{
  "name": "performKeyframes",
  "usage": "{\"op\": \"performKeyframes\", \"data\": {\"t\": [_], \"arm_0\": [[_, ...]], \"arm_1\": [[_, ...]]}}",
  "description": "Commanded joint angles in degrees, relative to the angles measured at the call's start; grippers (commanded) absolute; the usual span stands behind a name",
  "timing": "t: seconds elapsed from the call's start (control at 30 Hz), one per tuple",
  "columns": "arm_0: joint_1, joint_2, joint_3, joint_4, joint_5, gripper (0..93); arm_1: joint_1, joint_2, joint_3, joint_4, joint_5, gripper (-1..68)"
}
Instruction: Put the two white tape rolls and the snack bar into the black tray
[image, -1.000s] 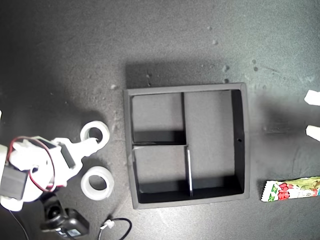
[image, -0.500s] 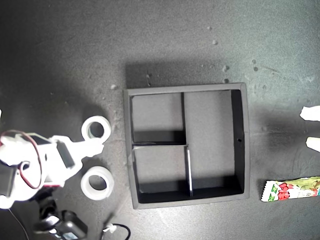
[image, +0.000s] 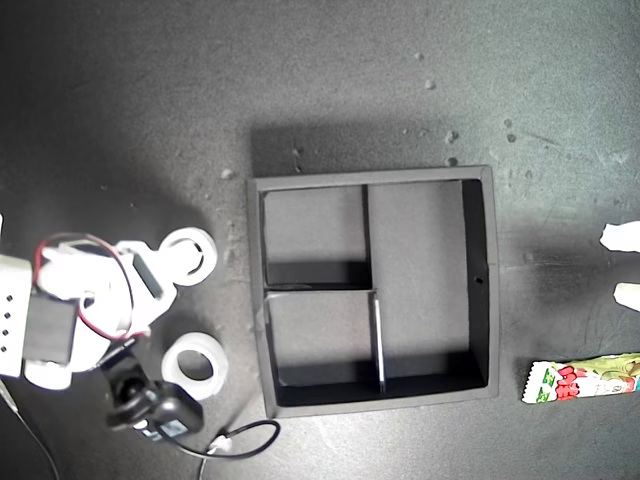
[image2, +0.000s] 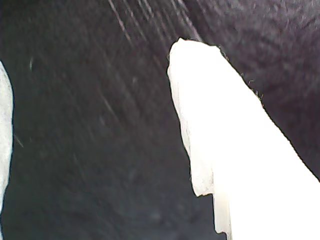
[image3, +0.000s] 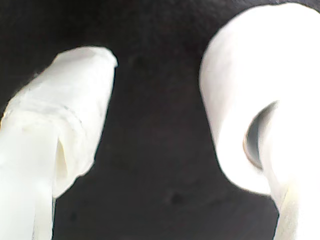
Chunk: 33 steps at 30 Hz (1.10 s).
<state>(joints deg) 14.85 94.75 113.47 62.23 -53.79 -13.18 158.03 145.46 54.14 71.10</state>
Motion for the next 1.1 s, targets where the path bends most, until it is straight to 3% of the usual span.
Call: {"op": "performKeyframes", "data": {"t": [0.0,0.1,0.27,0.37,0.47,0.67,0.9,1.07], "arm_0": [[-2.90,-4.57,-4.83,0.09,-2.02,14.6],[-5.63,-8.61,-7.82,0.18,-4.48,2.2],[-7.47,-7.73,-10.37,1.67,-5.27,0.1],[-8.00,-2.81,-11.87,4.13,-5.45,0.1],[-8.96,4.13,-12.92,5.54,-4.31,0.1],[-10.20,8.96,-24.61,11.78,0.62,0.1],[-3.43,-12.04,-58.10,21.71,3.25,0.1],[0.53,-40.96,-101.34,40.08,3.34,0.1]], "arm_1": [[-1.58,-0.88,-7.47,-1.76,-13.54,23.8],[-2.81,-5.01,-16.26,-2.46,-24.52,26.0],[-6.68,-27.42,-39.55,6.33,-39.99,25.0],[-9.76,-41.13,-50.71,11.69,-41.22,24.8],[-12.22,-50.71,-56.78,15.73,-28.92,25.2],[-21.97,-52.12,-50.71,17.14,21.09,25.8],[-30.23,-52.73,-36.30,0.62,52.12,25.6],[-35.16,-52.82,-26.10,-5.10,61.17,26.7]]}}
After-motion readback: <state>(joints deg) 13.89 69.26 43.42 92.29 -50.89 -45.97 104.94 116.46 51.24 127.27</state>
